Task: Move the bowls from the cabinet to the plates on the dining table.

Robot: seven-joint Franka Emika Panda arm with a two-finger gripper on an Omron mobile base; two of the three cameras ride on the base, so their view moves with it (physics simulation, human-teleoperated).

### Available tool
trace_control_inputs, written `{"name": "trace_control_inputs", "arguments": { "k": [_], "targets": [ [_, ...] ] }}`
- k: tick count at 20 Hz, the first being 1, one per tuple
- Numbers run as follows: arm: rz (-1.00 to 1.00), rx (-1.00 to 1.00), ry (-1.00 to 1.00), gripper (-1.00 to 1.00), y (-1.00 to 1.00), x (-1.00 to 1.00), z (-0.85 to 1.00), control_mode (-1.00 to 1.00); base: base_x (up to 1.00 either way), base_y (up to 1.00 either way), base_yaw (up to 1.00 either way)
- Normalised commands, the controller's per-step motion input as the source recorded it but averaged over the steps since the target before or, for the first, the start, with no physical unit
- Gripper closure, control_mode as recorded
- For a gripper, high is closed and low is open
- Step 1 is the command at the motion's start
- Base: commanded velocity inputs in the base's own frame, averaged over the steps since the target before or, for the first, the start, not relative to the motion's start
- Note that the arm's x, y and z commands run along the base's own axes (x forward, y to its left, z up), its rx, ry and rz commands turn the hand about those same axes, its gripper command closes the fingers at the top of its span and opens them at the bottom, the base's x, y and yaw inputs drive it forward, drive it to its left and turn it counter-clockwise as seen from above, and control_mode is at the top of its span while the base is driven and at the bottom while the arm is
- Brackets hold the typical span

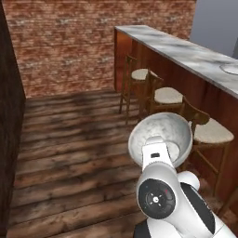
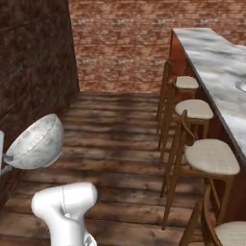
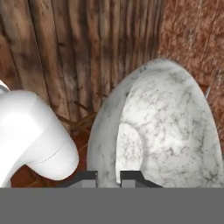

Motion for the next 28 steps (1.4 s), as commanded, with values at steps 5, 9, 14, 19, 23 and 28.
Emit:
{"name": "trace_control_inputs", "arguments": {
  "k": [5,9,14,19,23,28],
  "targets": [
    [0.00,0.00,0.00,1.00,0.00,0.00,0.00,1.00,0.93,0.67,-0.26],
    [0.00,0.00,0.00,1.00,0.00,0.00,0.00,1.00,0.89,0.55,-0.29],
    [0.00,0.00,0.00,1.00,0.00,0.00,0.00,1.00,0.86,0.55,-0.31],
    [0.00,0.00,0.00,1.00,0.00,0.00,0.00,1.00,0.81,0.55,-0.31],
    [0.00,0.00,0.00,1.00,0.00,0.00,0.00,1.00,0.60,0.44,-0.35],
    [0.00,0.00,0.00,1.00,0.00,0.00,0.00,1.00,0.14,0.31,-0.45]
  ]
}}
